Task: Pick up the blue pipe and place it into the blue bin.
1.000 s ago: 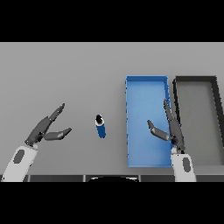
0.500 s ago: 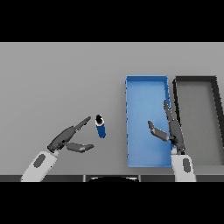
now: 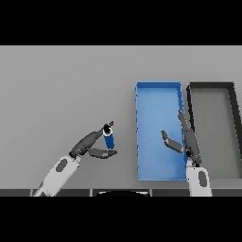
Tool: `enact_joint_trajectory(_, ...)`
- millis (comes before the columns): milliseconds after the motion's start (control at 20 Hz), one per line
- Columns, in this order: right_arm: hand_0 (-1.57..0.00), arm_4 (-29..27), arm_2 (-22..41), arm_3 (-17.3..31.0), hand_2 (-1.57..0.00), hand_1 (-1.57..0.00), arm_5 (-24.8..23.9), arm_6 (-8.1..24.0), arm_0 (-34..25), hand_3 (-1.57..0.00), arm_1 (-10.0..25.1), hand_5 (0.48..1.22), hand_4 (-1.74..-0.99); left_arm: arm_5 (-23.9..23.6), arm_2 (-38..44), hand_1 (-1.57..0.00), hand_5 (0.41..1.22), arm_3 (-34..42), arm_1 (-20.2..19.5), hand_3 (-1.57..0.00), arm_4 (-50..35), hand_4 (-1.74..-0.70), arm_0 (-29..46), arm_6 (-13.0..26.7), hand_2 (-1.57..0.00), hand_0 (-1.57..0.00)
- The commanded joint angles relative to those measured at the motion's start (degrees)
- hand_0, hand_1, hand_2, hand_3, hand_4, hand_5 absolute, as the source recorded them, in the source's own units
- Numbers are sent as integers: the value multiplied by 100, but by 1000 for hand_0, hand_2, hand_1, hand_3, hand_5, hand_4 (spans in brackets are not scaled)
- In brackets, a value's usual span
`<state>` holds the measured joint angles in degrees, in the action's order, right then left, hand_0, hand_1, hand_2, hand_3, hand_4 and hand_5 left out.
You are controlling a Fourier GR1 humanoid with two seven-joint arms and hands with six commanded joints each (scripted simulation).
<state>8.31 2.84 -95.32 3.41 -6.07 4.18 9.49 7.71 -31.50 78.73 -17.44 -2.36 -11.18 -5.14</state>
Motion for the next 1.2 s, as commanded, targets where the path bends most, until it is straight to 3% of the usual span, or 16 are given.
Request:
enact_joint_trajectory(0,1,-22,-14,-6,1,1,-25,-18,39,1,-29,639,-1220,-71,-17,1,435,-28,-15,1,106,-1076,5,-40,1,1)
enact_joint_trajectory(100,1,34,28,-62,1,1,-37,-24,70,1,-39,645,-1221,-220,-103,1,418,-266,185,1,279,-1051,-129,72,1,1)
enact_joint_trajectory(300,1,-2,-73,-28,1,1,-19,-25,54,1,76,650,-1207,-82,-49,1,463,-554,445,1,90,-1107,-257,-192,1,1)
enact_joint_trajectory(400,1,-8,-96,32,1,1,-15,-84,2,1,96,655,-1213,-49,45,-41,550,-604,648,-121,-136,-1186,-285,-256,-151,1)
enact_joint_trajectory(450,1,3,-79,90,1,1,-16,-62,-21,1,68,655,-1217,-35,50,-156,613,-661,737,-276,-197,-1243,-217,-374,-308,-10)
enact_joint_trajectory(500,1,42,-41,75,1,1,-39,-73,-23,1,29,656,-1220,-17,75,-319,735,-661,847,-535,-303,-1281,-206,-376,-485,-125)
enact_joint_trajectory(600,1,-5,-66,0,1,1,-12,-83,-14,1,65,657,-1219,-117,113,-752,910,-679,927,-908,-317,-1439,-251,-352,-865,-602)
enact_joint_trajectory(750,1,-11,-49,44,1,1,-2,-100,44,1,22,660,-1233,-122,8,-1151,1062,-541,928,-1194,-341,-1580,-155,-327,-1210,-1075)
enact_joint_trajectory(900,1,-63,-73,49,1,1,25,16,-45,1,41,646,-1222,-252,-85,-1356,1139,-441,921,-1378,-156,-1513,-177,-398,-1386,-1317)
enact_joint_trajectory(1050,1,-96,-87,80,1,1,25,123,-124,1,27,631,-1217,-284,-51,-1461,1179,-280,980,-1472,-88,-1484,-99,-644,-1476,-1441)
enact_joint_trajectory(1150,1,-122,-54,23,1,1,71,3,-14,1,-1,630,-1225,-354,-24,-1501,1194,-58,1072,-1508,-57,-1474,-153,-688,-1510,-1488)
